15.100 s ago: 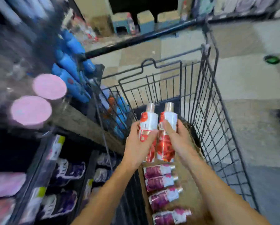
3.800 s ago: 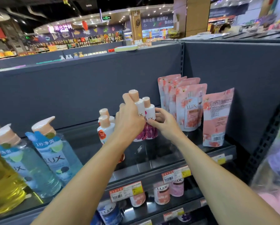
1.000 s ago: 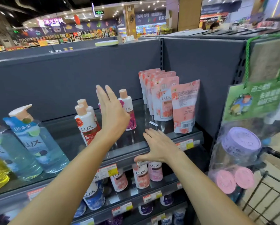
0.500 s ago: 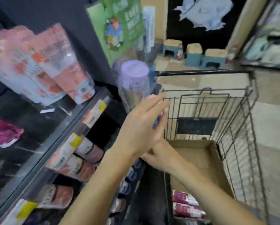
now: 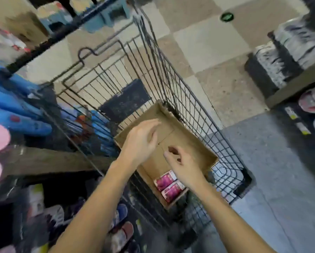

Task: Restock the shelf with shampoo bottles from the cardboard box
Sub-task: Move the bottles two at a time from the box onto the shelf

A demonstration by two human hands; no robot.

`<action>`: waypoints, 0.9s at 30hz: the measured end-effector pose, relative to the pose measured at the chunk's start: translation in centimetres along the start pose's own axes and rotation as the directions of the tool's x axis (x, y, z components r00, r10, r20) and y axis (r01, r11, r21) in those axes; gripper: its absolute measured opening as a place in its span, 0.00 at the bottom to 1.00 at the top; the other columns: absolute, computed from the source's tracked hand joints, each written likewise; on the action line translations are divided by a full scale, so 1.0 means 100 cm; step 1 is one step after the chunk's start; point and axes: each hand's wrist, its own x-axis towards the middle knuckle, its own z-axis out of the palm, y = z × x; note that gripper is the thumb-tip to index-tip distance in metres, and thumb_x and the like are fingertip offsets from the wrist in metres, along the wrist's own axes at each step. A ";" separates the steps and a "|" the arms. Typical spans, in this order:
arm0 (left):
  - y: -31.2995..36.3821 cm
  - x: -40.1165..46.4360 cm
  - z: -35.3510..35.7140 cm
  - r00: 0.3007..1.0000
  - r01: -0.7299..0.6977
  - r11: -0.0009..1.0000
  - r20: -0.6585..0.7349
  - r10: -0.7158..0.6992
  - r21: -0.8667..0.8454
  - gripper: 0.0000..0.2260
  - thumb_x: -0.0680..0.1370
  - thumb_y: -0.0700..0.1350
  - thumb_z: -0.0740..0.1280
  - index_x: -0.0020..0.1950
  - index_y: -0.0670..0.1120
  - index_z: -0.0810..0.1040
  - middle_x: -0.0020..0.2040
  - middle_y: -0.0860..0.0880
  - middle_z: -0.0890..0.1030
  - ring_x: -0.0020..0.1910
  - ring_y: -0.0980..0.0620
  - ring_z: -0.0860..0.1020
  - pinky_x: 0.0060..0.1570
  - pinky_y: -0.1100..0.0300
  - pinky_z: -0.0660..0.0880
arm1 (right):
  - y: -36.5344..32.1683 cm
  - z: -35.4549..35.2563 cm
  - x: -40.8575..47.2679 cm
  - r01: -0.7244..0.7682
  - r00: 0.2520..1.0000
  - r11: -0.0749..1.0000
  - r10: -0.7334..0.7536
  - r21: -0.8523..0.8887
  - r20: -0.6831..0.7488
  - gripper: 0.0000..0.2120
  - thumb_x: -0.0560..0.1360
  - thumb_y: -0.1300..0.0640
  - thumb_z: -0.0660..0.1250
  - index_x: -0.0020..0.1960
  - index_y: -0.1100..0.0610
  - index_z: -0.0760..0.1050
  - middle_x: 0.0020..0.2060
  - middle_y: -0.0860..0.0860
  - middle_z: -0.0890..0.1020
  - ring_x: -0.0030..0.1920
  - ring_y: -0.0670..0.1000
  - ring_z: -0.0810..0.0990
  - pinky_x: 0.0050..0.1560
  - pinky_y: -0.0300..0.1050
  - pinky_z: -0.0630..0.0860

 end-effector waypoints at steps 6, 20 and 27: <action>-0.035 0.040 0.100 0.974 0.043 0.999 0.224 -0.039 -0.009 0.12 0.75 0.36 0.68 0.57 0.41 0.82 0.55 0.44 0.84 0.53 0.46 0.82 0.57 0.57 0.74 | 0.080 0.031 0.032 -0.356 0.919 0.902 0.385 0.244 -0.082 0.16 0.78 0.49 0.66 0.58 0.59 0.78 0.50 0.52 0.82 0.54 0.54 0.80 0.53 0.44 0.74; -0.151 -0.008 0.281 0.434 0.505 0.862 0.854 -0.288 0.034 0.10 0.72 0.40 0.75 0.51 0.38 0.81 0.49 0.42 0.82 0.48 0.45 0.80 0.56 0.51 0.75 | 0.178 0.148 0.078 -0.864 0.420 0.435 0.900 0.254 -0.114 0.31 0.78 0.58 0.62 0.75 0.69 0.54 0.71 0.63 0.67 0.69 0.60 0.70 0.68 0.46 0.67; -0.199 -0.006 0.286 0.439 0.560 0.828 0.860 -0.261 -0.035 0.22 0.73 0.36 0.74 0.65 0.36 0.73 0.51 0.44 0.80 0.39 0.63 0.76 0.36 0.79 0.70 | 0.194 0.157 0.102 -0.782 0.424 0.477 0.879 0.401 -0.218 0.24 0.73 0.52 0.73 0.63 0.62 0.72 0.61 0.61 0.77 0.60 0.61 0.77 0.60 0.51 0.74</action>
